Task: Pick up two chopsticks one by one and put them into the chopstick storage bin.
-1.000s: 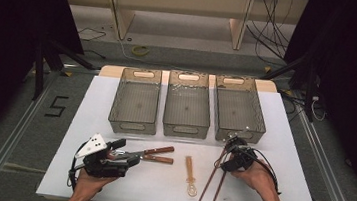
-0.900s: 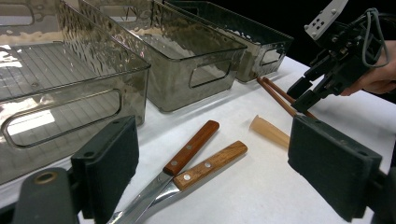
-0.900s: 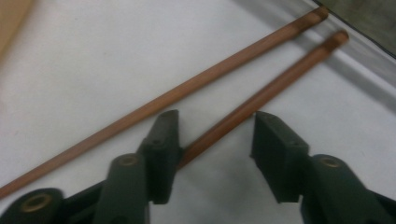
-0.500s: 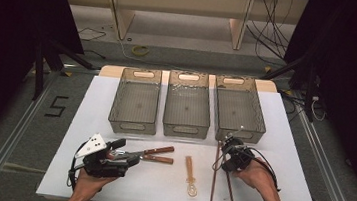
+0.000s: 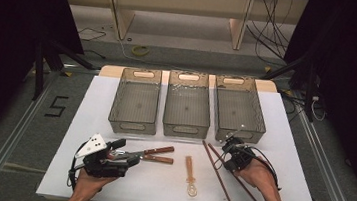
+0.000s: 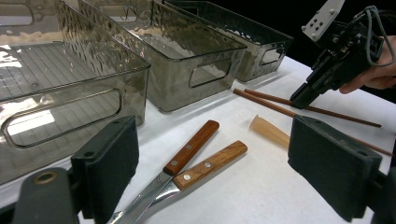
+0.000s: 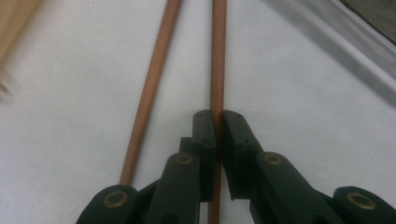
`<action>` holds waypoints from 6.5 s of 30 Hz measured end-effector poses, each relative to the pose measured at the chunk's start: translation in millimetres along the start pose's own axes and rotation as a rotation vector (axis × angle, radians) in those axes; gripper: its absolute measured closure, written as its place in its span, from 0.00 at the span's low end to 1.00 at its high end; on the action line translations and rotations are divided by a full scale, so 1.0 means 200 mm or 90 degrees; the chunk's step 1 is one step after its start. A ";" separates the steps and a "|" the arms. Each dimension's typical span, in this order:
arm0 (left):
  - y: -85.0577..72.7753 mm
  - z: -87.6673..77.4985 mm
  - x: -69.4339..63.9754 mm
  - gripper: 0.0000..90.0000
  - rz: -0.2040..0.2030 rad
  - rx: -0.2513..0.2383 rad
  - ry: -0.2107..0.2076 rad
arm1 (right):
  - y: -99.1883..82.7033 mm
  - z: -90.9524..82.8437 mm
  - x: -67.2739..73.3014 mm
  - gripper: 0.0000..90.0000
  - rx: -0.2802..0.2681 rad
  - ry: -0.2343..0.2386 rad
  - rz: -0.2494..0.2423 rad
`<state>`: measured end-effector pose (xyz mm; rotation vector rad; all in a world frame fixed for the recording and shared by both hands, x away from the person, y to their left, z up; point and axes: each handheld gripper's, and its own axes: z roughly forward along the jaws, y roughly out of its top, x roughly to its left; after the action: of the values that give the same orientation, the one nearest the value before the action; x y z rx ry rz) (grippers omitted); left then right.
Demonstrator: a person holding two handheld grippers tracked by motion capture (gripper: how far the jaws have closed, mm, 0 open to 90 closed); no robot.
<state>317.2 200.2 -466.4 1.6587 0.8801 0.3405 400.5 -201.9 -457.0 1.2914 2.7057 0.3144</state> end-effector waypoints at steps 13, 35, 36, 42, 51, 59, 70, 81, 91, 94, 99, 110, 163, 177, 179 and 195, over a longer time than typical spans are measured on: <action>0.01 0.01 0.01 0.17 0.002 0.014 -0.012 | 0.01 -0.07 0.03 0.94 -0.032 -0.004 -0.044; 0.19 0.27 -0.21 0.21 0.188 0.196 -0.151 | 0.10 -0.24 0.48 0.94 -0.091 0.061 -0.322; 0.19 0.29 -0.23 0.22 0.212 0.217 -0.166 | 0.09 -0.25 0.52 0.94 -0.091 0.063 -0.338; 0.20 0.34 -0.29 0.27 0.273 0.266 -0.185 | 0.09 -0.25 0.58 0.94 -0.092 0.069 -0.370; 0.17 0.37 -0.34 0.50 0.338 0.330 -0.217 | 0.08 -0.25 0.64 0.94 -0.097 0.079 -0.417; 0.15 0.37 -0.35 0.64 0.361 0.347 -0.232 | 0.08 -0.24 0.68 0.94 -0.091 0.084 -0.456; 0.14 0.37 -0.38 0.82 0.388 0.372 -0.277 | 0.07 -0.23 0.71 0.94 -0.086 0.093 -0.490; 0.12 0.35 -0.39 0.92 0.403 0.382 -0.323 | 0.06 -0.23 0.71 0.93 -0.092 0.103 -0.537; 0.16 0.32 -0.30 0.92 0.358 0.344 -0.252 | 0.06 -0.36 0.58 0.59 -0.192 0.094 -0.413; 0.20 0.29 -0.24 0.92 0.332 0.322 -0.206 | 0.04 -0.41 0.51 0.51 -0.232 0.099 -0.356; 0.24 0.25 -0.17 0.92 0.286 0.288 -0.149 | 0.01 -0.44 0.43 0.47 -0.261 0.102 -0.293; 0.34 0.19 0.00 0.92 0.176 0.219 -0.004 | -0.11 -0.33 0.26 0.37 -0.257 0.082 -0.149; 0.45 0.38 0.60 0.90 -0.075 0.235 0.244 | -0.18 -0.22 0.20 0.35 -0.207 0.088 -0.113; 0.48 0.26 0.41 0.32 -0.075 0.145 0.126 | -0.18 -0.22 0.16 0.38 -0.188 0.075 -0.087; 0.47 0.25 0.39 0.29 -0.069 0.139 0.113 | -0.18 -0.21 0.15 0.41 -0.173 0.070 -0.078; 0.35 0.17 0.16 0.21 0.006 0.099 0.012 | -0.09 -0.08 0.11 0.68 -0.047 0.050 -0.078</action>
<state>385.3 195.4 -418.1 1.8056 0.9319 0.3009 369.4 -198.0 -445.8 1.1120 2.7936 0.4544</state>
